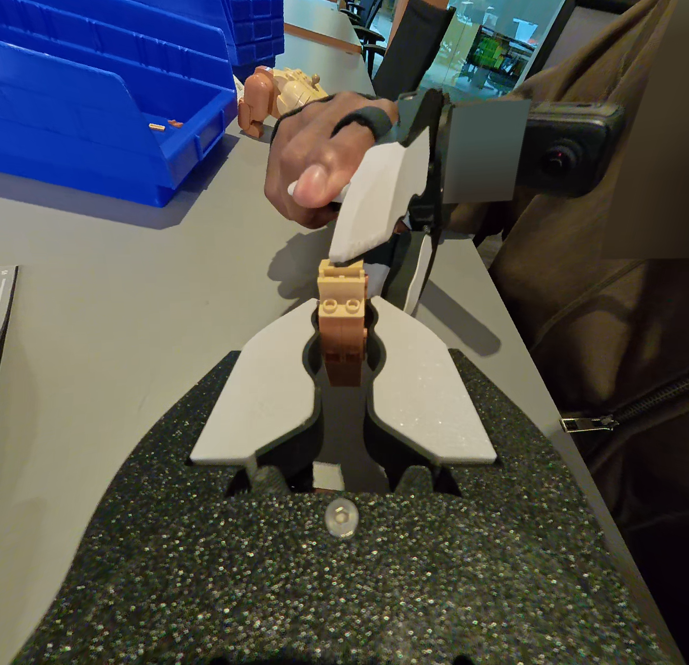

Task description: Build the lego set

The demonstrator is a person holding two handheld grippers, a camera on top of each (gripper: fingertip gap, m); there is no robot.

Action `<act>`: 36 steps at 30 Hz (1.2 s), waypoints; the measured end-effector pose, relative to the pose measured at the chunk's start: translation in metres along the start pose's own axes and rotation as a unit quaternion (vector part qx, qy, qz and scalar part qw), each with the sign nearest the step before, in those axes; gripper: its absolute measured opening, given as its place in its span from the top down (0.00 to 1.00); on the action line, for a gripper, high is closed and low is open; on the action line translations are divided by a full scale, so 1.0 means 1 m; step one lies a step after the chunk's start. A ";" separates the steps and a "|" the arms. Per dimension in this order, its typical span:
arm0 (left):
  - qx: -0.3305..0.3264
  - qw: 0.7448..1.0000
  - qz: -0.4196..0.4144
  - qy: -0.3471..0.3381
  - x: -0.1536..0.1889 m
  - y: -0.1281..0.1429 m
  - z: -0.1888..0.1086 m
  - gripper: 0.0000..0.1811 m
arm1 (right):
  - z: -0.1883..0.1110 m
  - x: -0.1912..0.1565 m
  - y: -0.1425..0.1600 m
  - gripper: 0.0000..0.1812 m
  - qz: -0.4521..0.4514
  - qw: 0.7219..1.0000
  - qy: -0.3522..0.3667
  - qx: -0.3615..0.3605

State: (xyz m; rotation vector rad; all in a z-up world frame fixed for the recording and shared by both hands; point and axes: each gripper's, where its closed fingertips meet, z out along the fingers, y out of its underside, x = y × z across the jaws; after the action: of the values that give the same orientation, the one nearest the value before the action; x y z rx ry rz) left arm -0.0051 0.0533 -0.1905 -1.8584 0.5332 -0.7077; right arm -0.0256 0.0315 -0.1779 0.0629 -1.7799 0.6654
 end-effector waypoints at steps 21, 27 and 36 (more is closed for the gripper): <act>-0.023 0.999 0.019 -0.033 -0.005 0.004 0.003 0.88 | -0.001 -0.001 0.004 0.71 -0.024 0.999 0.017 -0.018; -0.021 0.999 0.026 -0.041 -0.007 0.003 0.002 0.88 | -0.002 0.001 0.003 0.71 -0.012 1.000 0.020 -0.013; -0.036 0.998 0.024 -0.048 -0.010 0.007 0.002 0.88 | -0.001 -0.004 0.006 0.71 -0.026 0.999 0.014 -0.017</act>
State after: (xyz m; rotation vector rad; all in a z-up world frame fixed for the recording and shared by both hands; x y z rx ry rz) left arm -0.0110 0.0587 -0.2001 -1.9295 0.5459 -0.5701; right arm -0.0258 0.0357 -0.1835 0.0759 -1.7564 0.5952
